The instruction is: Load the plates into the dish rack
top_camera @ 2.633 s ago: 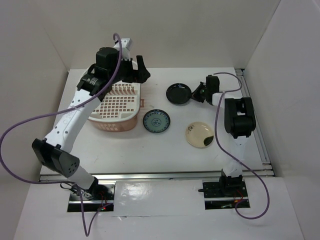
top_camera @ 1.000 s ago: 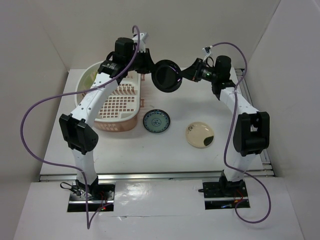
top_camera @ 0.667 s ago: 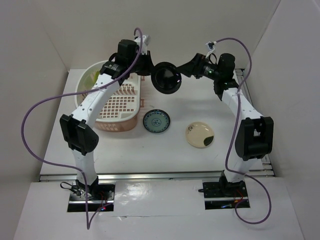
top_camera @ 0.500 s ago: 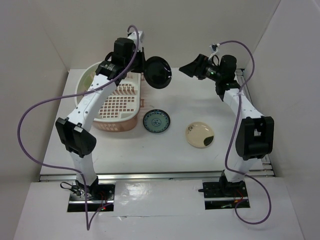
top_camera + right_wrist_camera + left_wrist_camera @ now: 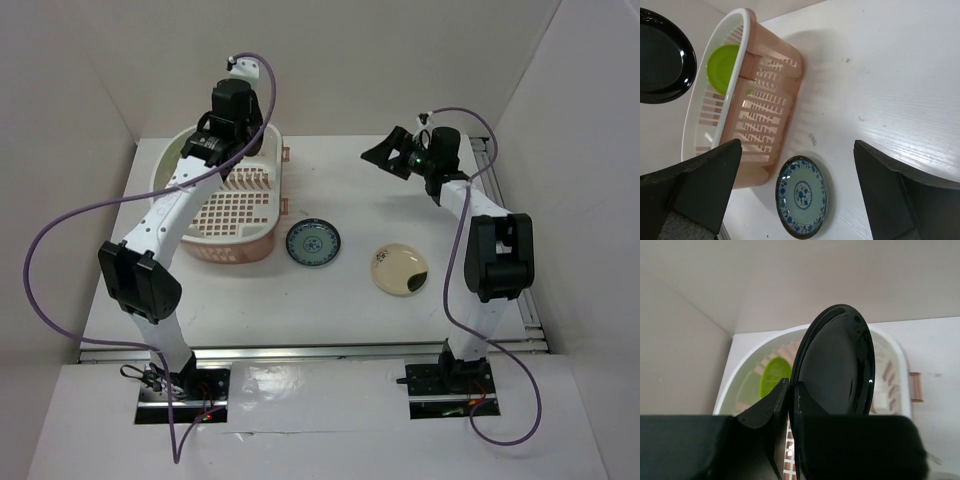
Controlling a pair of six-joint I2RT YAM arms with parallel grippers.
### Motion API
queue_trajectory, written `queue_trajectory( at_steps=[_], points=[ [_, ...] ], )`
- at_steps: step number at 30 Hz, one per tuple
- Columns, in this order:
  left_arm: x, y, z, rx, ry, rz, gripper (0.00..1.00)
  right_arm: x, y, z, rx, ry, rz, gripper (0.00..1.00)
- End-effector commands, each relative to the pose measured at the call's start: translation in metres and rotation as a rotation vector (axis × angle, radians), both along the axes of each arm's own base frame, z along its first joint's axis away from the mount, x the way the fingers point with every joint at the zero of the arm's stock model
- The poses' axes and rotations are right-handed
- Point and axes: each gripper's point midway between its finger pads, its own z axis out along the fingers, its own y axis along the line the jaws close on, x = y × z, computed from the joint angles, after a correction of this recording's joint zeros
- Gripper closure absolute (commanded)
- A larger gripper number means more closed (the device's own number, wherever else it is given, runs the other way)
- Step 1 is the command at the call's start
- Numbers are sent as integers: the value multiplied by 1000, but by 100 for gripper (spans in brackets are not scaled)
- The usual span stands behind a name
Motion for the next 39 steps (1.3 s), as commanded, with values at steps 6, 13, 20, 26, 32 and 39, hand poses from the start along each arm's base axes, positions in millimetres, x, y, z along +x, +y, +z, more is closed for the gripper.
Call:
queue_trajectory(
  at_steps=[6, 13, 20, 26, 32, 39],
  points=[
    [16, 69, 10, 115, -87, 188, 100, 2, 7, -18, 24, 23, 39, 0],
    [28, 78, -16, 227, -55, 206, 100, 5, 10, -28, 44, 44, 55, 0],
    [36, 88, -42, 320, -29, 238, 100, 7, 14, -33, 65, 51, 77, 0],
    [36, 92, -62, 363, -9, 255, 100, 11, 15, -39, 74, 67, 84, 0],
    [43, 91, -79, 430, 10, 232, 100, 13, 17, -37, 83, 64, 91, 0],
    [43, 96, -98, 425, 20, 233, 100, 12, 19, -37, 101, 68, 105, 0]
  ],
)
